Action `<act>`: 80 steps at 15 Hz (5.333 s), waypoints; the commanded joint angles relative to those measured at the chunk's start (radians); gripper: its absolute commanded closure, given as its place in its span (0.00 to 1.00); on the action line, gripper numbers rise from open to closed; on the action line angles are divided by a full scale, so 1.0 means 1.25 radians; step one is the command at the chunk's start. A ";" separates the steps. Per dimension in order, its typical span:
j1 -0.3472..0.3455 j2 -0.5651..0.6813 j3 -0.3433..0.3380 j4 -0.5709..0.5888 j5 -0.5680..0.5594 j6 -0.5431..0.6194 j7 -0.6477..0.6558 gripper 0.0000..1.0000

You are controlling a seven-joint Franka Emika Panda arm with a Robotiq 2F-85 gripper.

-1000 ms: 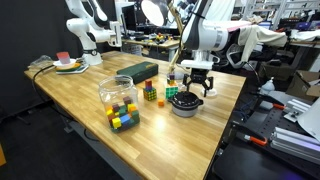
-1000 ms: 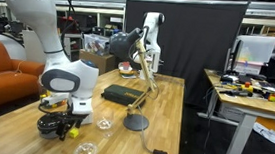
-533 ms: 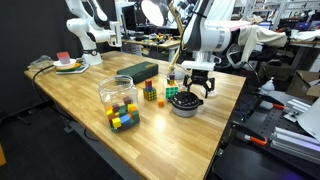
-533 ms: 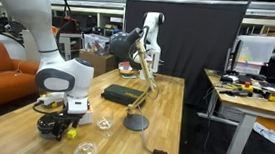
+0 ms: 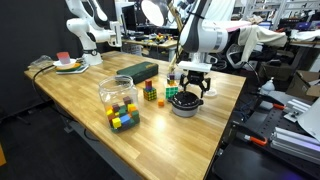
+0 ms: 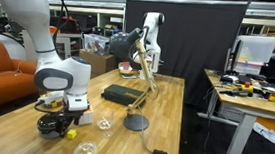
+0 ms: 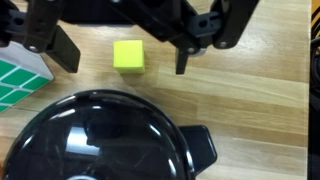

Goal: Place the yellow block on top of the brown one

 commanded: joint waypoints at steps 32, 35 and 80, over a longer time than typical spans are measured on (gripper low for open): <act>0.119 -0.276 -0.075 0.003 -0.536 -0.234 0.096 0.93; 0.113 -0.277 -0.037 0.000 -0.487 -0.220 0.078 0.74; 0.148 0.048 0.023 0.446 -0.566 -0.264 -0.426 0.93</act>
